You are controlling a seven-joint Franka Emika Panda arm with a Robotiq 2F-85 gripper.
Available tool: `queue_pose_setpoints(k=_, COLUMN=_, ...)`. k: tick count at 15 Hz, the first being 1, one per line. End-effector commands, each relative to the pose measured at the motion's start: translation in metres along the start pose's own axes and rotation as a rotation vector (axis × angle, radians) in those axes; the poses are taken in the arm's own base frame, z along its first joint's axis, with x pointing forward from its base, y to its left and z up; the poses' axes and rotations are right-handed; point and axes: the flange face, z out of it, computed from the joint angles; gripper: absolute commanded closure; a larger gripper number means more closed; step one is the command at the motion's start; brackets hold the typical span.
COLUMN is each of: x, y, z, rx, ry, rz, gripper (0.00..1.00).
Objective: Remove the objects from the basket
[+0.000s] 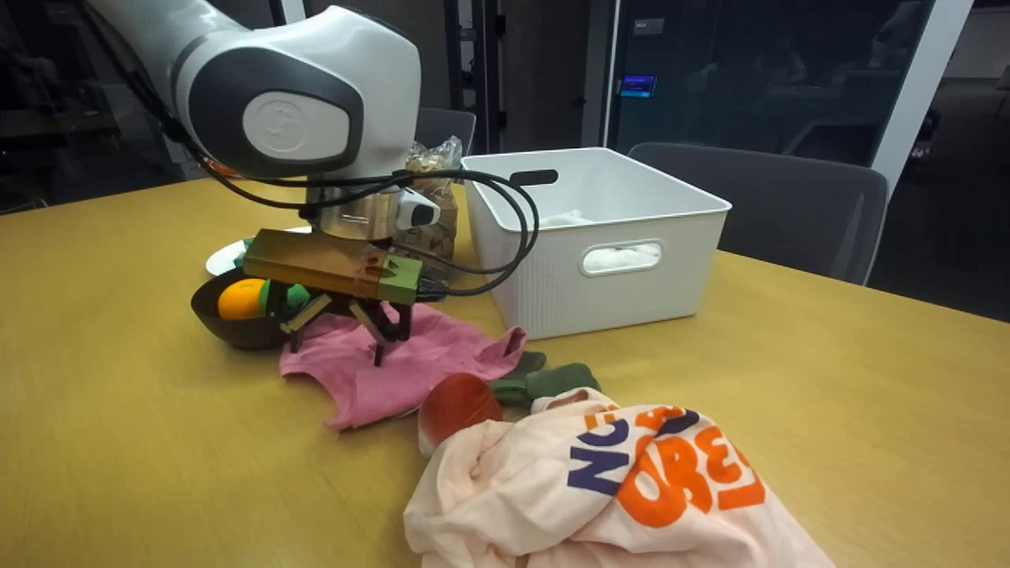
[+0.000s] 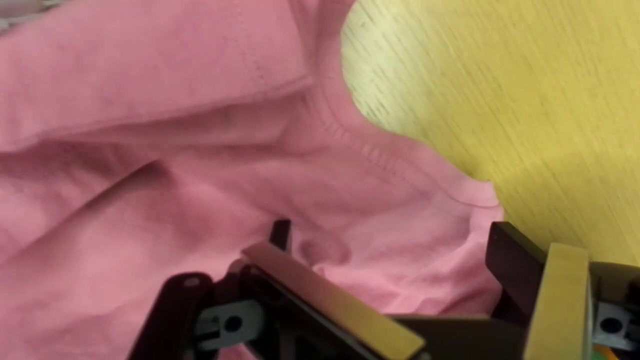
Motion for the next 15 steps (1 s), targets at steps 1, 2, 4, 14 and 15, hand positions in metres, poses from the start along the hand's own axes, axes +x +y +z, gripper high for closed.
queue_pose_setpoints(k=1, x=0.010, y=-0.010, z=0.001, rx=-0.066, ry=0.000, rz=-0.042, gripper=0.00)
queue_pose_setpoints(k=2, x=0.013, y=-0.011, z=0.001, rx=-0.082, ry=0.011, rz=-0.051, gripper=0.00)
queue_pose_setpoints(k=4, x=0.015, y=-0.013, z=0.001, rx=-0.103, ry=0.024, rz=-0.064, gripper=0.00)
queue_pose_setpoints(k=14, x=0.001, y=0.014, z=-0.048, rx=-0.251, ry=0.033, rz=0.062, gripper=0.00)
queue_pose_setpoints(k=15, x=-0.006, y=0.018, z=-0.059, rx=-0.252, ry=0.025, rz=0.101, gripper=0.00)
